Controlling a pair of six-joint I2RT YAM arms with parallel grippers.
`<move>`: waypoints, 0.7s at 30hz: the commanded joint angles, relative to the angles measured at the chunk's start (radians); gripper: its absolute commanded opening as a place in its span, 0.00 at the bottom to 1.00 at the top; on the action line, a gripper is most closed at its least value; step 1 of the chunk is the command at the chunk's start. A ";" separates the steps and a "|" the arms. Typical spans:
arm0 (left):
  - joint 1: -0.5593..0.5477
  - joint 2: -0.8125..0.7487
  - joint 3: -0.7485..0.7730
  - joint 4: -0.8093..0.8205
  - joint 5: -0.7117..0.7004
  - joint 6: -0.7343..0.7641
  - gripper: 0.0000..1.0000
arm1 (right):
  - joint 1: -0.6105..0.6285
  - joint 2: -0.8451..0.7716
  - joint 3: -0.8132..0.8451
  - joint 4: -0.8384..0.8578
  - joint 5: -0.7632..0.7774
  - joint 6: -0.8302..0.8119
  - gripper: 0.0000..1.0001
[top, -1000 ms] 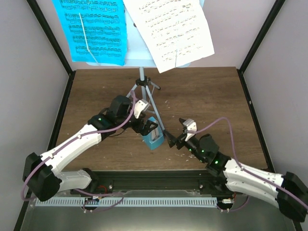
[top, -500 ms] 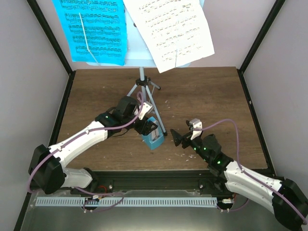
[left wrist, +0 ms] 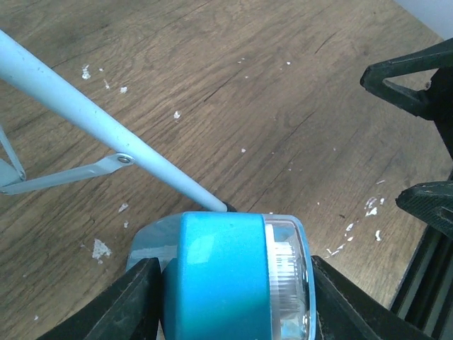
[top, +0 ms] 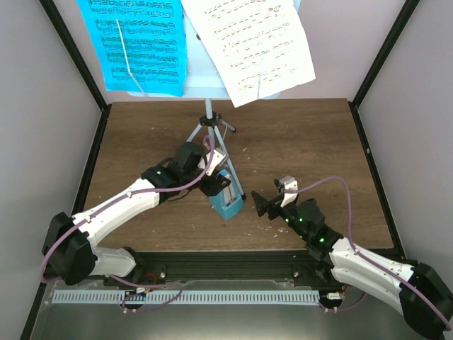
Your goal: Pack up the instrument practice props
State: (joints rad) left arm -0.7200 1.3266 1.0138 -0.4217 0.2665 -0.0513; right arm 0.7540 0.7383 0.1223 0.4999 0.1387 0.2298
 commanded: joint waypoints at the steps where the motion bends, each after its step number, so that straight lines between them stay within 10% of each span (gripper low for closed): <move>1: -0.051 -0.020 0.019 -0.050 -0.159 -0.027 0.44 | -0.009 -0.011 0.008 -0.014 -0.004 0.018 1.00; 6: -0.129 -0.052 0.037 -0.142 -0.398 -0.181 0.45 | -0.008 0.018 0.040 -0.082 -0.045 0.071 1.00; 14: -0.134 -0.119 -0.014 -0.062 -0.194 -0.284 0.86 | -0.008 0.059 0.038 -0.081 -0.081 0.137 1.00; 21: -0.007 -0.291 -0.170 0.121 -0.027 -0.356 1.00 | -0.008 0.215 0.089 -0.120 -0.152 0.207 0.99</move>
State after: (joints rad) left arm -0.8211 1.0992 0.9131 -0.4286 0.0799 -0.3424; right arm 0.7532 0.8753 0.1425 0.4088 0.0483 0.3790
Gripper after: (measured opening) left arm 0.994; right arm 0.998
